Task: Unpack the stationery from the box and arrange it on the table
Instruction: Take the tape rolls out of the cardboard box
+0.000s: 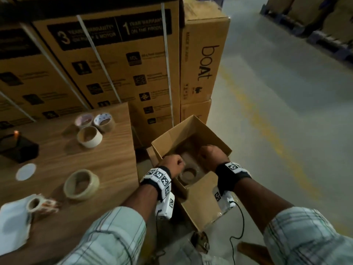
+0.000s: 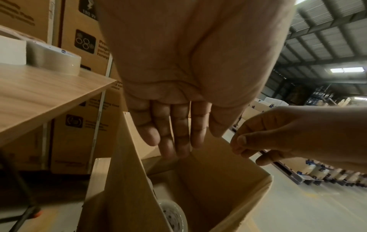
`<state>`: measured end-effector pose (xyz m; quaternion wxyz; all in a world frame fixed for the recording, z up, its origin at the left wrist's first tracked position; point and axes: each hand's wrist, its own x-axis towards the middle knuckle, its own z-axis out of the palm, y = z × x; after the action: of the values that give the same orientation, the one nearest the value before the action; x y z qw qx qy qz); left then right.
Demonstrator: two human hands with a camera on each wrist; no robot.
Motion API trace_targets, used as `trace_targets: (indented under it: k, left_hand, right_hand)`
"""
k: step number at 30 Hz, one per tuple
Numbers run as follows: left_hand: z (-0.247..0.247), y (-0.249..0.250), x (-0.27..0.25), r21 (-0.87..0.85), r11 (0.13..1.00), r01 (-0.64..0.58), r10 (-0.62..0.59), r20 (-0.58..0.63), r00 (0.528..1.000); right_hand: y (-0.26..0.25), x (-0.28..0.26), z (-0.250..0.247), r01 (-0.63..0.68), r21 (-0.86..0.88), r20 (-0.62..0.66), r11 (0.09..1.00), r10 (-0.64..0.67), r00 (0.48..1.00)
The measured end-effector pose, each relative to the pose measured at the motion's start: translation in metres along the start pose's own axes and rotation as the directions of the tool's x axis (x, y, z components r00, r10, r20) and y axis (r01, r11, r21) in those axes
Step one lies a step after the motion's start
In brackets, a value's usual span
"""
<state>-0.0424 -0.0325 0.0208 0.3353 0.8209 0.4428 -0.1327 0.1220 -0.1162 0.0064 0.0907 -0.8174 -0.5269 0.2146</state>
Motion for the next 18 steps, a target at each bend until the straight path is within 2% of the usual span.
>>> trace_targets:
  k: [3,7,12,16,18]
  left_hand:
    - [0.003,0.007,0.015,-0.007,0.995,0.096,-0.096,0.005,0.995]
    - [-0.001,0.018,0.040,-0.056,0.979,0.196,-0.197,-0.010,0.980]
    - [0.000,0.022,0.080,0.002,0.970,0.241,-0.241,0.036,0.970]
    - [0.005,0.012,0.119,-0.048,0.954,0.295,-0.295,-0.013,0.955]
    - [0.003,0.011,0.133,-0.079,0.939,0.335,-0.335,0.014,0.942]
  right_hand:
    - [0.008,0.015,-0.001,-0.046,0.032,0.030,0.998,0.045,0.999]
    - [0.005,0.039,0.000,-0.086,0.002,0.162,0.996,0.085,0.983]
    - [-0.007,0.085,-0.003,-0.111,-0.085,0.355,0.990,0.134,0.925]
    - [-0.011,0.126,-0.001,-0.122,-0.134,0.420,0.983,0.168,0.892]
    - [-0.011,0.143,0.003,-0.134,-0.137,0.455,0.981,0.183,0.871]
